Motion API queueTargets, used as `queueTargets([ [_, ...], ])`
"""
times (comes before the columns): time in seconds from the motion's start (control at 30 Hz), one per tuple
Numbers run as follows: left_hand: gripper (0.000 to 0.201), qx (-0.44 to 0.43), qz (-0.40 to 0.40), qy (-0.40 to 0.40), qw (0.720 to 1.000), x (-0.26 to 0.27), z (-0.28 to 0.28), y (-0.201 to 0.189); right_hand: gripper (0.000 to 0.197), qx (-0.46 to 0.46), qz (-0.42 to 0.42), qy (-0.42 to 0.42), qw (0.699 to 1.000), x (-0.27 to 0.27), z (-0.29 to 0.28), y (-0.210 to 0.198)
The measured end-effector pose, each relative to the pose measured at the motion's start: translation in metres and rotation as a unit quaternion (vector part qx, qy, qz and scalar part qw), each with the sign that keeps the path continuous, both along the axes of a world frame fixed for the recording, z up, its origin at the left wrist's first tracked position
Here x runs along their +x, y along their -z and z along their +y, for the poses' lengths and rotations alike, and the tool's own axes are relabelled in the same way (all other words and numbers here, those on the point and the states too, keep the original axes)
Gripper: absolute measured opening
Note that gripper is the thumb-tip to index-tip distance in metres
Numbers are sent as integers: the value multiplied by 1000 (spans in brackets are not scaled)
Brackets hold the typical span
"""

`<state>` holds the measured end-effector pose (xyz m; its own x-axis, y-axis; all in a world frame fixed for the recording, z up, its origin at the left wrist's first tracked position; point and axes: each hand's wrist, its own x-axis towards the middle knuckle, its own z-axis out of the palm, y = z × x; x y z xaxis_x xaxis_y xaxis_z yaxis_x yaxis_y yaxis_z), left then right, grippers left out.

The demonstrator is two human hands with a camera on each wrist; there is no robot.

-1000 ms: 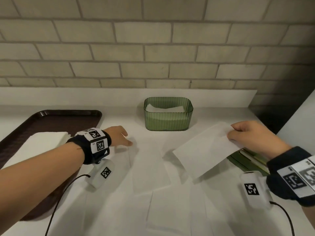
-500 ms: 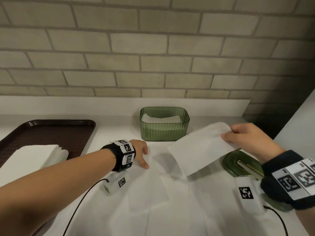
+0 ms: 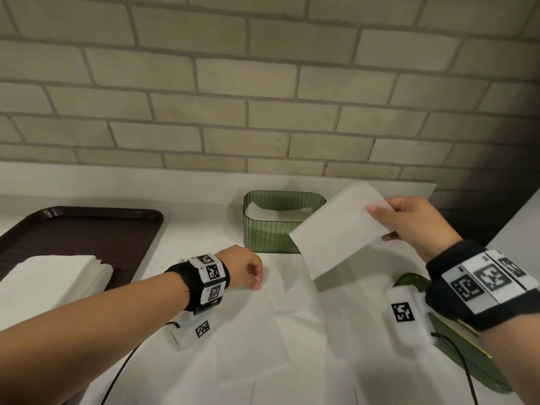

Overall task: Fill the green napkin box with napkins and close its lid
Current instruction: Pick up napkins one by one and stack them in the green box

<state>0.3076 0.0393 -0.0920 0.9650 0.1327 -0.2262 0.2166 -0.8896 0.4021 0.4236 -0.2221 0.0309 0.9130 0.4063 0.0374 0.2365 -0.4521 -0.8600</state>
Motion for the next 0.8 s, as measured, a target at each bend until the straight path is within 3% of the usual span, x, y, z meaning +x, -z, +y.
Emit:
queueTargets([
  [0.17, 13, 24, -34, -27, 999, -4, 9, -18, 3, 145, 128, 40, 980, 31, 40, -4],
  [0.37, 7, -9, -115, -66, 991, -24, 19, -48, 19, 160, 186, 45, 968, 63, 99, 12],
  [0.53, 8, -4, -168, -108, 980, -46, 28, -71, 4, 40, 168, 36, 984, 68, 138, 33],
  [0.63, 8, -60, -201, -155, 965, -55, 38, -85, 8, -49, 176, 13, 983, 69, 147, 43],
  [0.73, 8, -99, -242, -210, 942, -55, 51, -94, 23, -244, 87, -11, 966, 69, 151, 49],
  [0.8, 7, -117, -256, -238, 930, -50, 58, -97, 21, -318, 20, -10, 948, 68, 150, 47],
])
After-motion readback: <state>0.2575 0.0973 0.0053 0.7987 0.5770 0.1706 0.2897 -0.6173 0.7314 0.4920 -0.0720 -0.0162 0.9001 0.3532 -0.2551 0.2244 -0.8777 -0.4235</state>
